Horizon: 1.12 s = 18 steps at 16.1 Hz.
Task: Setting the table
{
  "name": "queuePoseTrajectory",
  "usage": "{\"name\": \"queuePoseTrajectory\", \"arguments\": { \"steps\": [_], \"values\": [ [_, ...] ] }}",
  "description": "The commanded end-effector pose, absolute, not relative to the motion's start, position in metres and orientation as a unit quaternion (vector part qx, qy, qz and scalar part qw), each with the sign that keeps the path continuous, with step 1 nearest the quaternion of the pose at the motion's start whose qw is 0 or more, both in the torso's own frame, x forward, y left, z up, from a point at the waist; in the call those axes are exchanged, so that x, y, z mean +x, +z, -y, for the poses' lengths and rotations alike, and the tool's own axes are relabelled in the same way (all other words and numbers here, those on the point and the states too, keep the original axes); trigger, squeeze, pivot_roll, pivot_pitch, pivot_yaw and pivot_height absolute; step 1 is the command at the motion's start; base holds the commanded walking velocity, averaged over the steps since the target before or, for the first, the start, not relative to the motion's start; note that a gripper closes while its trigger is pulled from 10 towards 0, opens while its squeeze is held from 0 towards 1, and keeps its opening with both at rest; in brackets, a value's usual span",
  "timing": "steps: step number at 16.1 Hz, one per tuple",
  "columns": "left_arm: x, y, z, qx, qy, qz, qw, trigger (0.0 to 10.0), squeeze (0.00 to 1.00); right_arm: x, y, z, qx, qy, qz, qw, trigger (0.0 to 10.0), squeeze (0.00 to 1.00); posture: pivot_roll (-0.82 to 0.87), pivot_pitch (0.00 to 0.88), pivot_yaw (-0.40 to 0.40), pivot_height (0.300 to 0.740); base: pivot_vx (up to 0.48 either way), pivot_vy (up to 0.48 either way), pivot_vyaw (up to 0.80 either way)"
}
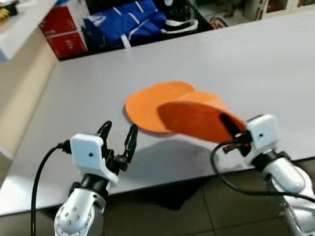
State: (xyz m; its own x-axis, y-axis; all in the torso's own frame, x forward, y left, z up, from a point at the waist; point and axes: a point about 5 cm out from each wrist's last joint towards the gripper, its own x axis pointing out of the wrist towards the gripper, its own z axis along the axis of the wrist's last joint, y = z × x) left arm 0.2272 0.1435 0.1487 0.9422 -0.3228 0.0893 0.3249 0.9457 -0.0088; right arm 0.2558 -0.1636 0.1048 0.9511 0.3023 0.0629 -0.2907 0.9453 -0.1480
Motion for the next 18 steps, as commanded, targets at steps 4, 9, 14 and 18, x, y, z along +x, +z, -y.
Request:
{"name": "queuePoseTrajectory", "arguments": {
  "steps": [4, 9, 14, 18],
  "values": [
    [0.228, 0.148, -0.147, -0.012, -0.154, 0.037, 0.987, 10.0, 0.00, 0.257, 0.114, 0.163, -0.061, 0.155, 0.064, 0.984, 0.0, 0.00, -0.17, 0.000, 0.094, 0.740, 0.000, -0.214, 0.00],
    [0.231, 0.137, -0.152, -0.011, -0.152, 0.026, 0.988, 10.0, 0.00, 0.258, 0.116, 0.160, -0.063, 0.161, 0.067, 0.983, 0.0, 0.00, -0.17, 0.000, 0.094, 0.740, 0.171, -0.398, 0.00],
    [0.231, 0.133, -0.153, -0.008, -0.152, 0.022, 0.988, 10.0, 0.00, 0.260, 0.118, 0.159, -0.066, 0.164, 0.071, 0.982, 0.0, 0.00, -0.17, 0.000, 0.091, 0.740, 0.320, -0.354, 0.00],
    [0.235, 0.143, -0.149, -0.014, -0.151, 0.033, 0.988, 10.0, 0.00, 0.284, 0.153, 0.144, -0.020, 0.198, 0.089, 0.976, 0.0, 0.00, -0.17, 0.000, 0.095, 0.740, 0.000, 0.000, 0.00]
  ]
}}
